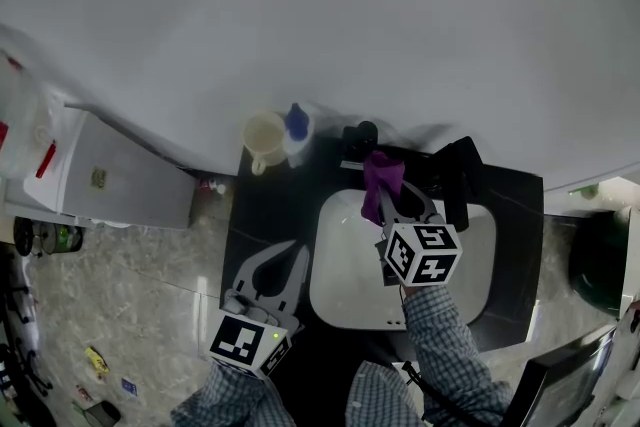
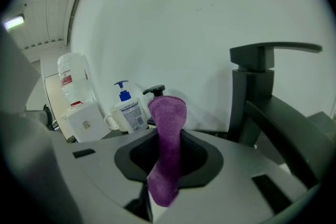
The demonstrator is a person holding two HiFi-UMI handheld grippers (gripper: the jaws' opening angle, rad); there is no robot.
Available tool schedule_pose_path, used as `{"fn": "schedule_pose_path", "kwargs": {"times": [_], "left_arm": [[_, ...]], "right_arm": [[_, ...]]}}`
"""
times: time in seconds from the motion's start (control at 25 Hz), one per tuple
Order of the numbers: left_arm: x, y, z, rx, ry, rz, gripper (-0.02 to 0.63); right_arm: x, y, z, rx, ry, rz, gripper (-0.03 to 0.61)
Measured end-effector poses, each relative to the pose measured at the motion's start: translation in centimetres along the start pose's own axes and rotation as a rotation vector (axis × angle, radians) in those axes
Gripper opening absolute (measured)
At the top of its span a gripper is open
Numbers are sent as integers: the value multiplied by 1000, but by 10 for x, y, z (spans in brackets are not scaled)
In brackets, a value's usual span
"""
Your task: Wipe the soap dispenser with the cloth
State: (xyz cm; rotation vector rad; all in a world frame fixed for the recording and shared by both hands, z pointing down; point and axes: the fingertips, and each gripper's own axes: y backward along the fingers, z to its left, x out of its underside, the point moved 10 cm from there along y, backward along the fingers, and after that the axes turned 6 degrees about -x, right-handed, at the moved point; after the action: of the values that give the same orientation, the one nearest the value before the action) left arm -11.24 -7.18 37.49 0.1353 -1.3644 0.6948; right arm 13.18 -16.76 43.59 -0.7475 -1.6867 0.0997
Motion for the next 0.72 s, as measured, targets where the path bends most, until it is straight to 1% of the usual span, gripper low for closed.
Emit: {"fn": "schedule_pose_path", "kwargs": {"times": [0.24,0.4,0.6,0.72], "left_arm": [[-6,4,-1,29,-18,-15,11],[-9,6,-1,51,-32,-21,11],[-14,12,-4,82,-52,-30,11],[-16,12,-7,107,-66,-32,11]], "right_arm": [[7,23,15,-19,-14,-26,87],[4,45,28,-22,-30,-61,87],[-3,78,51,-11,-4,-108,87],[0,96,60,-12,-84,-154,87]]}}
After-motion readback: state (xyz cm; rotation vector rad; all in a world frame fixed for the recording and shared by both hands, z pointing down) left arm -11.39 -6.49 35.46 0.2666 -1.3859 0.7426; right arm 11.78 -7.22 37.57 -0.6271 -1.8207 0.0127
